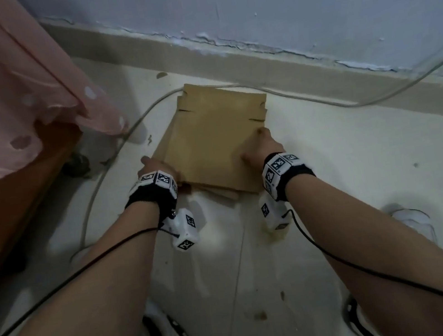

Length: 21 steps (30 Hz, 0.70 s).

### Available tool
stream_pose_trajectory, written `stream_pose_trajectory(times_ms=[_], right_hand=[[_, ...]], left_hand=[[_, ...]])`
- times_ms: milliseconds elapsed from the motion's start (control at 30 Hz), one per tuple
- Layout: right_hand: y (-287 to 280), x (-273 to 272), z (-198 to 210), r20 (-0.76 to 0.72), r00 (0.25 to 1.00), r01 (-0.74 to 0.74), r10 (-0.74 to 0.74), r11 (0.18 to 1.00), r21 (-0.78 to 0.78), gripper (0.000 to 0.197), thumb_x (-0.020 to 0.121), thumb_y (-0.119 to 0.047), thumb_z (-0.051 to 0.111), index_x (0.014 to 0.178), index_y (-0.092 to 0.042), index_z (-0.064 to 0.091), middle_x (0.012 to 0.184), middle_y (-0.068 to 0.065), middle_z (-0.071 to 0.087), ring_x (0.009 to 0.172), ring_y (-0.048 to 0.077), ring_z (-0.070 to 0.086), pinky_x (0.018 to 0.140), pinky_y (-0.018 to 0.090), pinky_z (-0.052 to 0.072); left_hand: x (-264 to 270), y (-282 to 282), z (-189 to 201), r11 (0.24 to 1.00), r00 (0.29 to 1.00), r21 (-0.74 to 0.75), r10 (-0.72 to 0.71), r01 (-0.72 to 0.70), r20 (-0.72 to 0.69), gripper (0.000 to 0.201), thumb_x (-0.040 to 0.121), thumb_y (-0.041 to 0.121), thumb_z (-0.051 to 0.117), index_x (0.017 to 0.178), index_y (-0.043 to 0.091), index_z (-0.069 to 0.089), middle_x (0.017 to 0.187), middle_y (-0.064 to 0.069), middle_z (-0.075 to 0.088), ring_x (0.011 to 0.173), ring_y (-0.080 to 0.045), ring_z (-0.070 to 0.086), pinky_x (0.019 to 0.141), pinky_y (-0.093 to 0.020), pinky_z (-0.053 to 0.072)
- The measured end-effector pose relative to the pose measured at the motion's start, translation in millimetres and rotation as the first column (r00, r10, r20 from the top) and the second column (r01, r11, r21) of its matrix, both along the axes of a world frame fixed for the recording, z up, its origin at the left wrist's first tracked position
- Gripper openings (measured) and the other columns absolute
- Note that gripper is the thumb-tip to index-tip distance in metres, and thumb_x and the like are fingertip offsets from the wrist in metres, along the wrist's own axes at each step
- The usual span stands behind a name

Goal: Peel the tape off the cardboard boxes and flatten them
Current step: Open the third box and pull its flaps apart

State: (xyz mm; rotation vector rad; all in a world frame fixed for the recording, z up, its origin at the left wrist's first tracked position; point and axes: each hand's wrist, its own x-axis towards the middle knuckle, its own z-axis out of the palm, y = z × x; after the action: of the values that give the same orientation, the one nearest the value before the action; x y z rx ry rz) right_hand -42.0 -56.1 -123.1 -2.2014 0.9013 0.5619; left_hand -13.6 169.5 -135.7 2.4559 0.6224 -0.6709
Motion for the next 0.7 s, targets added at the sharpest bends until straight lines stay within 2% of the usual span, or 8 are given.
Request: stream_pose_trajectory(times_ms=[67, 167, 300, 400, 500, 567, 633, 700], right_hand=[[0, 6, 10, 0.004, 1.000, 0.003, -0.003, 1.000, -0.013, 0.085, 0.090, -0.031, 0.063, 0.154, -0.029, 0.007, 0.143, 0.020, 0.042, 0.124, 0.041, 0.050, 0.092, 0.042, 0.046], [1, 10, 28, 0.044, 0.999, -0.002, 0.003, 0.999, -0.040, 0.081, 0.089, -0.031, 0.059, 0.153, -0.033, 0.010, 0.151, 0.020, 0.029, 0.135, 0.042, 0.036, 0.111, 0.051, 0.036], [8, 9, 57, 0.097, 0.991, -0.079, 0.091, 0.990, -0.118, 0.077, 0.088, -0.025, 0.056, 0.151, -0.043, 0.016, 0.157, 0.017, 0.016, 0.144, 0.040, 0.020, 0.117, 0.059, 0.019], [16, 6, 85, 0.113, 0.977, -0.164, 0.182, 0.975, -0.153, 0.073, 0.089, -0.024, 0.056, 0.151, -0.042, 0.022, 0.160, 0.017, 0.015, 0.147, 0.039, 0.015, 0.117, 0.063, 0.010], [22, 3, 107, 0.182, 0.959, -0.202, 0.219, 0.973, -0.108, 0.077, 0.085, -0.025, 0.056, 0.153, -0.036, 0.021, 0.154, 0.018, 0.032, 0.138, 0.038, 0.036, 0.113, 0.059, 0.028], [21, -4, 128, 0.220, 0.959, -0.172, 0.179, 0.984, -0.048, 0.078, 0.087, -0.022, 0.055, 0.155, -0.028, 0.018, 0.145, 0.017, 0.045, 0.126, 0.035, 0.051, 0.100, 0.045, 0.047], [18, -14, 147, 0.205, 0.966, -0.152, 0.155, 0.988, -0.032, 0.073, 0.093, -0.020, 0.053, 0.156, -0.017, 0.016, 0.141, 0.015, 0.050, 0.122, 0.032, 0.055, 0.085, 0.033, 0.048], [14, -23, 165, 0.204, 0.968, -0.141, 0.148, 0.989, -0.048, 0.066, 0.097, -0.020, 0.052, 0.154, -0.009, 0.020, 0.144, 0.014, 0.047, 0.127, 0.032, 0.051, 0.087, 0.033, 0.045]], left_hand=[[3, -4, 11, 0.997, 1.000, 0.081, 0.008, -0.008, 0.002, 0.070, 0.082, 0.025, 0.066, 0.139, 0.016, 0.028, 0.140, -0.021, 0.033, 0.125, -0.044, 0.042, 0.104, -0.051, 0.038], [9, -3, 32, 0.996, 0.995, 0.061, -0.073, 0.068, 0.072, 0.061, 0.074, 0.025, 0.066, 0.128, 0.030, 0.040, 0.139, -0.016, 0.027, 0.129, -0.042, 0.033, 0.105, -0.052, 0.035], [15, 1, 65, 0.966, 0.941, 0.091, -0.258, 0.244, 0.221, 0.051, 0.076, 0.028, 0.062, 0.126, 0.039, 0.054, 0.145, -0.014, 0.029, 0.134, -0.039, 0.032, 0.112, -0.053, 0.031], [11, -3, 90, 0.940, 0.913, 0.101, -0.341, 0.326, 0.225, 0.045, 0.079, 0.031, 0.053, 0.122, 0.043, 0.058, 0.144, -0.009, 0.032, 0.129, -0.036, 0.040, 0.109, -0.051, 0.035], [8, -7, 107, 0.926, 0.892, 0.109, -0.377, 0.361, 0.249, 0.038, 0.083, 0.036, 0.051, 0.120, 0.040, 0.059, 0.133, -0.012, 0.045, 0.118, -0.038, 0.050, 0.103, -0.048, 0.041], [6, -8, 121, 0.923, 0.877, 0.115, -0.384, 0.367, 0.289, 0.033, 0.086, 0.037, 0.054, 0.118, 0.034, 0.063, 0.125, -0.014, 0.056, 0.109, -0.037, 0.057, 0.097, -0.042, 0.047], [-1, -7, 138, 0.915, 0.863, 0.115, -0.404, 0.388, 0.305, 0.033, 0.086, 0.035, 0.056, 0.118, 0.030, 0.064, 0.125, -0.013, 0.059, 0.109, -0.034, 0.059, 0.095, -0.037, 0.048], [-5, -6, 151, 0.905, 0.848, 0.126, -0.426, 0.407, 0.314, 0.038, 0.087, 0.033, 0.056, 0.124, 0.028, 0.060, 0.130, -0.012, 0.058, 0.112, -0.032, 0.058, 0.097, -0.037, 0.046]])
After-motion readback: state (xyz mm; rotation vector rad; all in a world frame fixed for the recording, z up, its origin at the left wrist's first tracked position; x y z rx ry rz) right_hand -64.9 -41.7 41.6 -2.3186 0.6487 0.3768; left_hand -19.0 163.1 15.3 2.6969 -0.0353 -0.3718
